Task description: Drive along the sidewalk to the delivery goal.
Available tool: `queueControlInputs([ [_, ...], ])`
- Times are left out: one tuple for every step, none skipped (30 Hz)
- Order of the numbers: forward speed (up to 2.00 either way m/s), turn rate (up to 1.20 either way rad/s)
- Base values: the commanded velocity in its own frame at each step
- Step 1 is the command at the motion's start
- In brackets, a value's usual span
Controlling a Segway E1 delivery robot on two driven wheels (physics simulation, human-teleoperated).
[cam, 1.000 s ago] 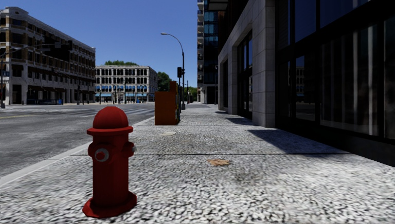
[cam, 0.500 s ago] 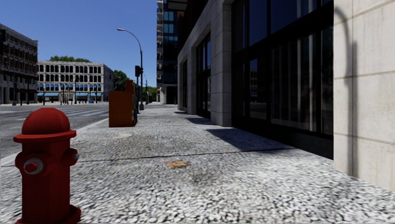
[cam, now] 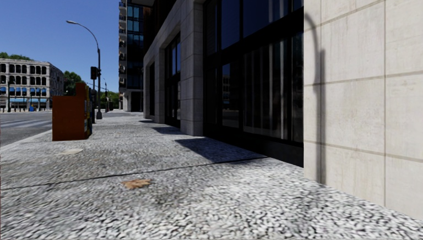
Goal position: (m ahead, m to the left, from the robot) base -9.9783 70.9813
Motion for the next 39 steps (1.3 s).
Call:
queueControlInputs([
  [0.36,-0.01],
  [0.37,0.0],
  [0.37,0.0],
  [0.37,0.0],
  [0.37,0.0],
  [0.37,0.0],
  [0.37,0.0],
  [0.37,0.0],
  [0.37,0.0],
  [0.37,0.0],
  [0.37,0.0],
  [0.38,0.0],
  [0.38,0.0],
  [0.41,0.0],
  [0.44,0.0],
  [0.45,0.0],
  [0.45,0.0],
  [0.45,0.0],
  [0.45,0.0],
  [0.45,0.0],
  [0.46,0.0],
  [0.46,0.0],
  [0.47,0.0],
  [0.51,0.0],
  [0.59,0.0],
  [0.71,0.0],
  [0.71,0.0],
  [1.59,0.0],
  [1.84,0.0],
  [2.0,0.05],
  [2.0,0.05],
  [2.0,0.27],
  [2.0,0.37],
  [2.0,0.51],
  [2.0,0.61],
  [2.0,0.61],
  [2.0,0.65],
  [2.0,0.66],
  [2.0,0.66],
])
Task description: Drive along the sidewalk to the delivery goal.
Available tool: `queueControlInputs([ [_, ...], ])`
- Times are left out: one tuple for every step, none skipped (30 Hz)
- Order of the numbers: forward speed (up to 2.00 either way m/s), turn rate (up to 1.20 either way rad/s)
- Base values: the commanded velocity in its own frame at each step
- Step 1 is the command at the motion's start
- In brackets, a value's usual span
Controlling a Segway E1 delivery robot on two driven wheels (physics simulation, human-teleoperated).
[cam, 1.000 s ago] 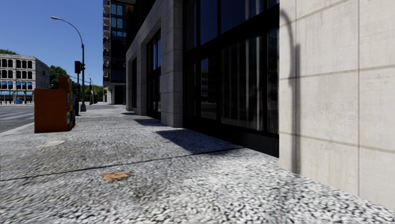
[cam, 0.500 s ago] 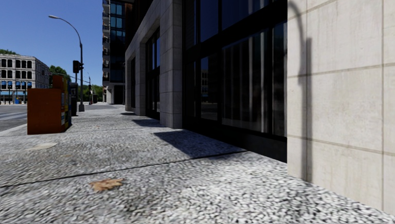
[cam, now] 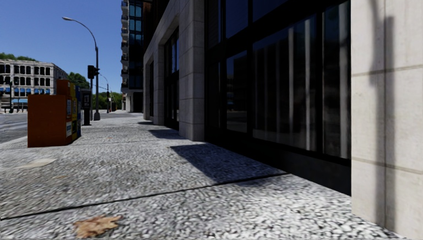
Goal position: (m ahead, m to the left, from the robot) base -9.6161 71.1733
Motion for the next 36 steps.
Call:
queueControlInputs([
  [2.0,0.66],
  [2.0,0.66],
  [2.0,0.66],
  [2.0,0.66],
  [2.0,0.66],
  [2.0,0.66],
  [2.0,0.66],
  [2.0,0.66],
  [2.0,0.66],
  [2.0,0.63],
  [2.0,0.63],
  [2.0,0.62],
  [2.0,0.62],
  [2.0,0.62],
  [2.0,0.62],
  [2.0,0.62],
  [2.0,0.62],
  [2.0,0.59],
  [2.0,0.51],
  [2.0,0.49],
  [2.0,0.49],
  [2.0,0.48],
  [2.0,0.39],
  [2.0,0.25],
  [2.0,0.0],
  [2.0,0.0],
  [2.0,0.0],
  [2.0,0.0],
  [2.0,0.0],
  [2.0,0.0],
  [2.0,0.0],
  [2.0,0.0],
  [2.0,0.0],
  [2.0,0.0],
  [2.0,0.0],
  [2.0,0.0],
])
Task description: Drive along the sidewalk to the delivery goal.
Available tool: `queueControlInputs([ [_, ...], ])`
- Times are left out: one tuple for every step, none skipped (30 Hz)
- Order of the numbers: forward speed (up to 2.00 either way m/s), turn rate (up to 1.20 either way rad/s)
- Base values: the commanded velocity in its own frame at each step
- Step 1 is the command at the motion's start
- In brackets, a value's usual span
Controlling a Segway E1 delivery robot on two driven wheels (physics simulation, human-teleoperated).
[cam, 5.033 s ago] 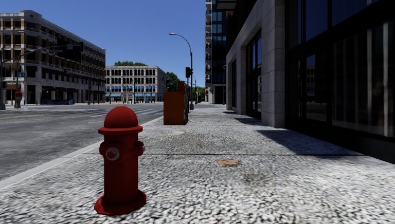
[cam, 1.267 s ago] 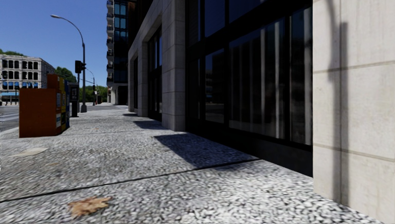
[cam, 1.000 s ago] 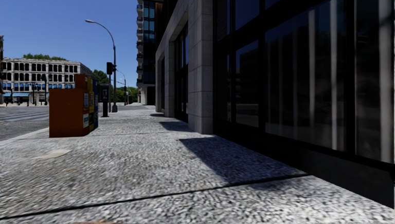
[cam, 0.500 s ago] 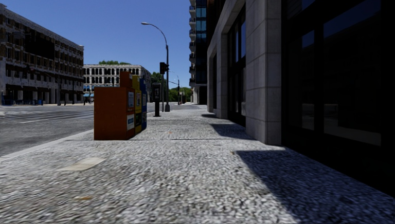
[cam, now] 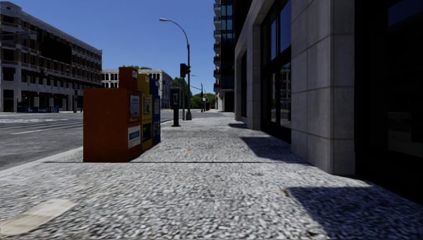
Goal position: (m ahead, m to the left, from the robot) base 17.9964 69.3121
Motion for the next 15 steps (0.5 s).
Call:
queueControlInputs([
  [2.0,0.0],
  [2.0,0.0],
  [2.0,0.0],
  [2.0,0.0],
  [2.0,0.0],
  [2.0,0.0],
  [2.0,0.0],
  [2.0,0.0],
  [2.0,0.0],
  [2.0,0.0],
  [2.0,0.0],
  [2.0,0.0],
  [2.0,0.0],
  [2.0,0.0],
  [2.0,0.0],
])
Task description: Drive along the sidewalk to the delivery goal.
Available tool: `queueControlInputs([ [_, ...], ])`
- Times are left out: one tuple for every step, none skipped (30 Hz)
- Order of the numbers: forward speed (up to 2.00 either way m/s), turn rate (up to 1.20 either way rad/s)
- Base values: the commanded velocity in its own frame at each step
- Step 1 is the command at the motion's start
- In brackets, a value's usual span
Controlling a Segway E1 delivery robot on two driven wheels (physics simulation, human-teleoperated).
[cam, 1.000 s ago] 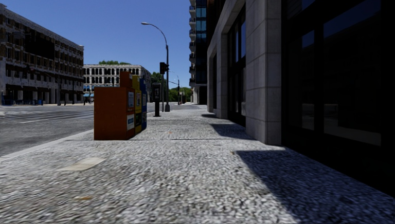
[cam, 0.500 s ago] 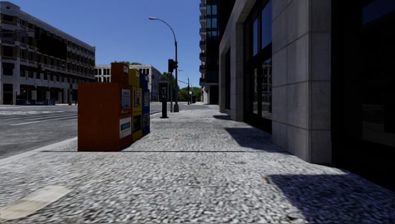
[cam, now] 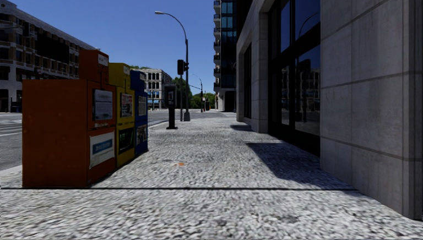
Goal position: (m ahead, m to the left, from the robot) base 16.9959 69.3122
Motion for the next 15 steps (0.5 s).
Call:
queueControlInputs([
  [2.0,0.0],
  [2.0,0.0],
  [2.0,0.0],
  [2.0,0.0],
  [2.0,0.0],
  [2.0,0.0],
  [2.0,0.0],
  [2.0,0.0],
  [2.0,0.0],
  [2.0,0.0],
  [2.0,0.0],
  [2.0,0.0],
  [2.0,0.0],
  [2.0,0.0],
  [2.0,0.0],
])
